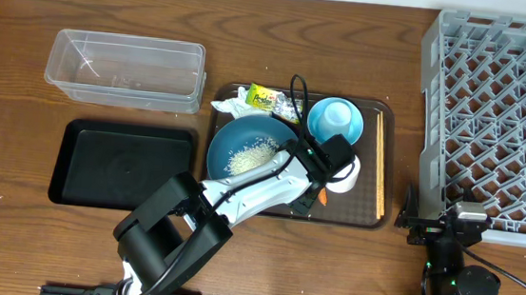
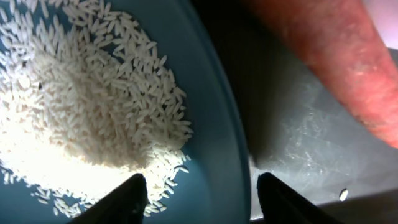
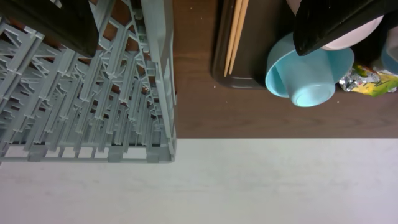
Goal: Sort waste into correct bins and load items into the dishwasher rack
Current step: 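Grasp the bowl rim with the left gripper and lift it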
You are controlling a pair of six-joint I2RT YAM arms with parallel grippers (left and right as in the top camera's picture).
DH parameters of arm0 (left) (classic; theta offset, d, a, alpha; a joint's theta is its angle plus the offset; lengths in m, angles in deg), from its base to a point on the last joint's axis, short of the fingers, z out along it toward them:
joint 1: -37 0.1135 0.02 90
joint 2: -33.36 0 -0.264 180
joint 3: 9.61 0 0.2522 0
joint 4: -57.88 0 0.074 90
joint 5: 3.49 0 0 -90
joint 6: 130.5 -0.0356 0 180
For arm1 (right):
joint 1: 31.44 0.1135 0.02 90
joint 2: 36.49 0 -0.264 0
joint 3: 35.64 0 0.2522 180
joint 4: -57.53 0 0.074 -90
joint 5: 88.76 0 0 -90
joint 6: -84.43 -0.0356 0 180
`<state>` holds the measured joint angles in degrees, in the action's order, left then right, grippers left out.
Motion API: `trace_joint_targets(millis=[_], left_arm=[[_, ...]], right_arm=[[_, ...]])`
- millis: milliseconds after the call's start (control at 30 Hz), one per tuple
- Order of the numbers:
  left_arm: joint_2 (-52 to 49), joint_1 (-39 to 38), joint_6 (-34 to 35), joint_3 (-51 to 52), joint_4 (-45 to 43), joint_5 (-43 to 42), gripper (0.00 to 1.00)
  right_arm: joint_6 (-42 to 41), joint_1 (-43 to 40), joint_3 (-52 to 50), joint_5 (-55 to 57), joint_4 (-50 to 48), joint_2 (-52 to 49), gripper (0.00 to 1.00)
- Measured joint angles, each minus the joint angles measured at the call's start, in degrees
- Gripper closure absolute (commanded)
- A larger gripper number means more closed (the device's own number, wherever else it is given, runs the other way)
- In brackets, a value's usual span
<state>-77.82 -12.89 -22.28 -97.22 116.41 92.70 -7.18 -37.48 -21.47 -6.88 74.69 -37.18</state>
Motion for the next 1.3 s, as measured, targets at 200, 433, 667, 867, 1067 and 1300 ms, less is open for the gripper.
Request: trace_joint_targets(millis=[200, 433, 667, 867, 1067, 1300], left_arm=[[0.00, 0.00, -0.02, 0.00, -0.28, 0.04, 0.58], [0.00, 0.00, 0.02, 0.00, -0.28, 0.04, 0.73], [0.00, 0.00, 0.00, 0.00, -0.28, 0.00, 0.86], [0.00, 0.00, -0.22, 0.00, -0.33, 0.42, 0.93], [0.20, 0.00, -0.22, 0.00, -0.20, 1.27, 0.94], [3.28, 0.00, -0.20, 0.00, -0.22, 1.25, 0.94]], right_arm=[[0.00, 0.00, 0.00, 0.00, 0.00, 0.00, 0.01], [0.00, 0.00, 0.00, 0.00, -0.02, 0.00, 0.01], [0.00, 0.00, 0.00, 0.00, -0.02, 0.00, 0.01], [0.00, 0.00, 0.00, 0.00, -0.02, 0.00, 0.01], [0.00, 0.00, 0.00, 0.00, -0.02, 0.00, 0.01], [0.00, 0.00, 0.00, 0.00, 0.00, 0.00, 0.01]])
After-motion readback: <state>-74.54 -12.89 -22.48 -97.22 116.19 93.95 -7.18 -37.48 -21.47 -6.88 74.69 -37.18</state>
